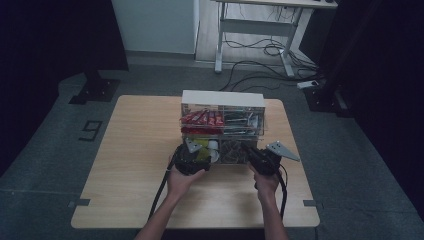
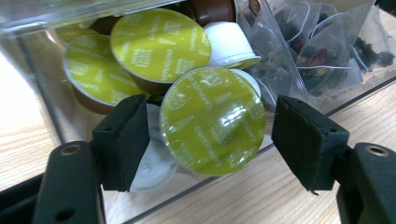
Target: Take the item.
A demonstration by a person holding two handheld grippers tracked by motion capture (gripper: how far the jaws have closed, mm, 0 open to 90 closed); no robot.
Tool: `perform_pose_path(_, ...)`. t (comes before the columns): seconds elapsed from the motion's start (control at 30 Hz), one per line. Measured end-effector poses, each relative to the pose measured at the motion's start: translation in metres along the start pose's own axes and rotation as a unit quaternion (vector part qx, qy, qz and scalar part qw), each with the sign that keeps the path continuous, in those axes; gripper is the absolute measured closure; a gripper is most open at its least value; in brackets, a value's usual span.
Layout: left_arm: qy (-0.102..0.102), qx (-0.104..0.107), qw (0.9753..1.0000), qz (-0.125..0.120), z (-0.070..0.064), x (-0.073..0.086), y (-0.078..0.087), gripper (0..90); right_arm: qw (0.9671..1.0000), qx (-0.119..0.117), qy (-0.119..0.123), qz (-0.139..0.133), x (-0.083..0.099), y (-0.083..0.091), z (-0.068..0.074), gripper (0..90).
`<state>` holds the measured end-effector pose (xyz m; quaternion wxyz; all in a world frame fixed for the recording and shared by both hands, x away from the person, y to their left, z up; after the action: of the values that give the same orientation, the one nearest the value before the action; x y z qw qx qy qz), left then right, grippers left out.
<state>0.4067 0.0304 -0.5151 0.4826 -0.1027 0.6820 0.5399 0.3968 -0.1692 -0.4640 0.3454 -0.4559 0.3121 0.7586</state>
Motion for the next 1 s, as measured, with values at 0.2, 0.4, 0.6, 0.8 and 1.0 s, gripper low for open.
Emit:
perform_pose_path(0.2, -0.008, -0.011, 0.9999, -0.003, -0.003, -0.002, -0.003, 29.7, 1.0, -0.001, -0.001, -0.001, 0.0, 0.001, -0.001, 87.2)
perform_pose_path(0.4, -0.016, -0.012, 0.9997, -0.012, -0.004, 0.001, -0.003, 37.6, 1.0, -0.001, -0.002, -0.001, 0.0, 0.001, -0.001, 87.2)
perform_pose_path(0.6, -0.013, -0.01, 0.9998, -0.013, -0.004, 0.001, -0.002, 38.4, 1.0, 0.0, -0.001, -0.002, 0.0, 0.001, -0.001, 87.1)
perform_pose_path(0.8, -0.011, -0.007, 0.9998, -0.013, -0.002, 0.001, 0.002, 38.6, 1.0, 0.0, -0.003, -0.003, -0.001, 0.002, -0.002, 87.2)
perform_pose_path(1.0, -0.009, -0.003, 0.9995, -0.029, -0.002, -0.004, 0.014, 38.7, 1.0, 0.0, -0.004, -0.004, -0.002, 0.003, -0.003, 87.2)
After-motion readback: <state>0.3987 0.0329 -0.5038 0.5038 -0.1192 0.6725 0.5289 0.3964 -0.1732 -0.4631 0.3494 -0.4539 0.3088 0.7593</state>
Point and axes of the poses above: each handheld gripper's, and its own axes: y roughly backward along the jaws, x roughly out of its underside, z roughly to its left, the point moved 6 cm from there along -y, roughly forward along the jaws, and after that the axes turned 6 degrees about -y, right-handed, at the moved point
